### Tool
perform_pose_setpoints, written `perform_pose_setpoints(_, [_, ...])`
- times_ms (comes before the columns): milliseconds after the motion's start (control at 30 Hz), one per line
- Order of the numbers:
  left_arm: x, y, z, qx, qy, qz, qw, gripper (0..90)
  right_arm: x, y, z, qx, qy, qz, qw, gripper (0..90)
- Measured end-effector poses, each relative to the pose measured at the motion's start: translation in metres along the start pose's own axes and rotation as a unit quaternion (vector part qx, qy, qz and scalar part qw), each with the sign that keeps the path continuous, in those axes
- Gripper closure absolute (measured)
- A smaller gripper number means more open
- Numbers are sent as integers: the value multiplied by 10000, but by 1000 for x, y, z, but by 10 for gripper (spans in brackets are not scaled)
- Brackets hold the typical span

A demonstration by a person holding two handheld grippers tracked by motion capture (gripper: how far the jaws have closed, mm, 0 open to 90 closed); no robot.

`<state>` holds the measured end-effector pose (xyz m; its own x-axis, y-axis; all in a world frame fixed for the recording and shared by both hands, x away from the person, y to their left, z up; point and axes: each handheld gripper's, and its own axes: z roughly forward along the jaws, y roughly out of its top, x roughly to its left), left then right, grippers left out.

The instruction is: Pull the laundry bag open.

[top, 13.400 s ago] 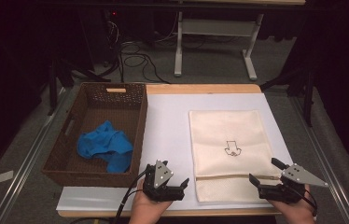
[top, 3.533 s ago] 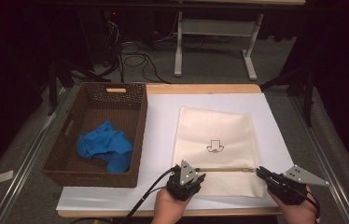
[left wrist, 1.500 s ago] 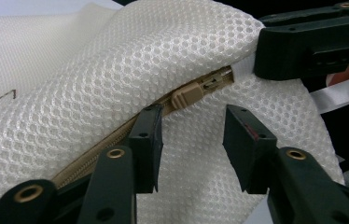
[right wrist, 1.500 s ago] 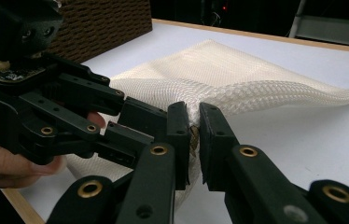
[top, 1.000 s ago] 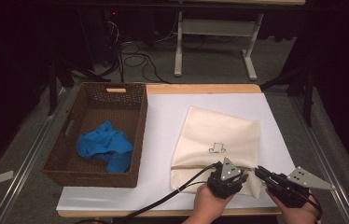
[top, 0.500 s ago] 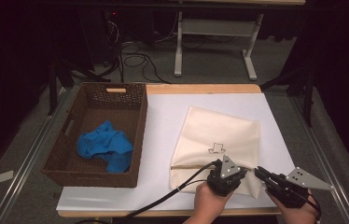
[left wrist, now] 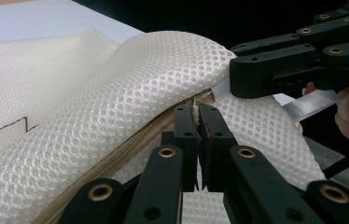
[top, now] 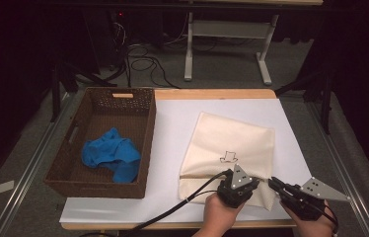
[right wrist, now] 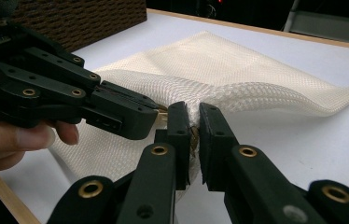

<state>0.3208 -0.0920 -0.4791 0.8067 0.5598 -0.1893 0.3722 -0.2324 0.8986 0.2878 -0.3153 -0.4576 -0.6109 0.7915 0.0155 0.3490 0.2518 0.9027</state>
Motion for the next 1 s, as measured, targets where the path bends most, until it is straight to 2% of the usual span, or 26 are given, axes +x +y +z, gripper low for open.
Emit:
perform_pose_setpoints(267, [0,0,-3,52,43,70,10000,867,2,0,2,7,14,-47,10000,854])
perform_pose_setpoints(433, [2,-1,-5,40,53,24,10000,869,5,1,3,53,9,-76,10000,854])
perform_pose_setpoints(500, [2,-2,-4,55,103,-3,9999,870,5,1,3,58,6,-78,10000,854])
perform_pose_setpoints(533, [5,-3,-4,77,203,-19,9998,870,4,1,3,55,-28,-99,9999,855])
perform_pose_setpoints(567, [10,-5,-5,56,219,-167,9996,869,3,1,1,17,-79,-77,9999,856])
perform_pose_setpoints(600, [15,-7,-7,42,180,-316,9993,870,-4,0,-3,-49,-103,79,9999,856])
perform_pose_setpoints(633, [17,-9,-8,41,191,-327,9993,870,-4,0,-3,-49,-103,79,9999,856])
perform_pose_setpoints(700, [15,-11,-10,81,236,-188,9995,869,-8,-2,-4,-62,-101,168,9998,855])
perform_pose_setpoints(1000, [19,-12,-14,74,214,-208,9995,869,-3,-1,-2,-17,-80,90,9999,855])
